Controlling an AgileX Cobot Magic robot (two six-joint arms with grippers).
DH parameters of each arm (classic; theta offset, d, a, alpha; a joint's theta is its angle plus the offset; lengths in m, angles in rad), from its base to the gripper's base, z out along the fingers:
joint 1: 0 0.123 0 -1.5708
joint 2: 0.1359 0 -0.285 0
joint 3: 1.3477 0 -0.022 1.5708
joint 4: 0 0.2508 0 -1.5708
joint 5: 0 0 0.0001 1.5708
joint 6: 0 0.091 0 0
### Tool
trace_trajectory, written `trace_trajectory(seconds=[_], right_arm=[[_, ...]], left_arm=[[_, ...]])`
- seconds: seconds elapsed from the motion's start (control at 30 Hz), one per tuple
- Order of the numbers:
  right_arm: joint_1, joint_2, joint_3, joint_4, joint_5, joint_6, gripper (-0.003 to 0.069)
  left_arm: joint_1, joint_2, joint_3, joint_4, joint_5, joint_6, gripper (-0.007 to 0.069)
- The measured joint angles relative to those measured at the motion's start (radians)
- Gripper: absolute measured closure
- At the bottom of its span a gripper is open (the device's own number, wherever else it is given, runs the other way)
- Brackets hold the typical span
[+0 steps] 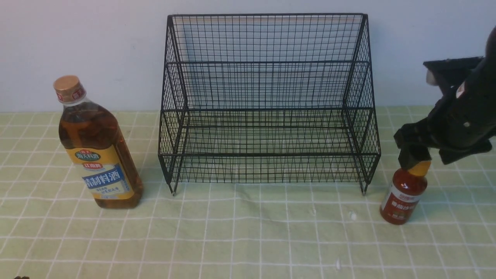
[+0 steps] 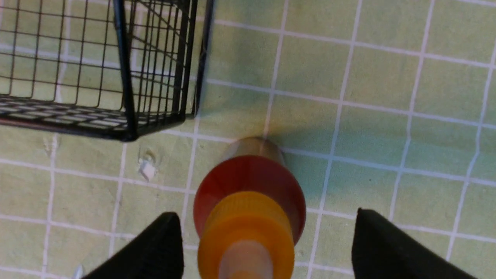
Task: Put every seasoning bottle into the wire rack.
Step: Use the right arm to grab the condiment bottle closest to it, then use the right arm to put the condiment bottle back on the shelf
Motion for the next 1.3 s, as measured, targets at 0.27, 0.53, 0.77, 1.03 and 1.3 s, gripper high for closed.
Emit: trace_trajectory(seconds=[0.27,0.53,0.77,1.03,1.3], right_arm=[[0.0,-0.006,-0.035,-0.003,0.082,-0.023,0.0364],[0.0,-0.17,-0.278,0.024,0.176,-0.033,0.0364],[0.063,-0.187,-0.471,0.084,0.198,-0.049,0.0364],[0.142,-0.034,-0.5,0.095,0.202,-0.054,0.0364],[0.142,0.083,-0.499,0.045,0.202,-0.053,0.0364]], left_arm=[[0.0,0.0,0.0,0.0,0.0,0.0,0.0631],[0.0,0.0,0.0,0.0,0.0,0.0,0.0631],[0.0,0.0,0.0,0.0,0.0,0.0,0.0631],[0.0,0.0,0.0,0.0,0.0,0.0,0.0631],[0.0,0.0,0.0,0.0,0.0,0.0,0.0631]])
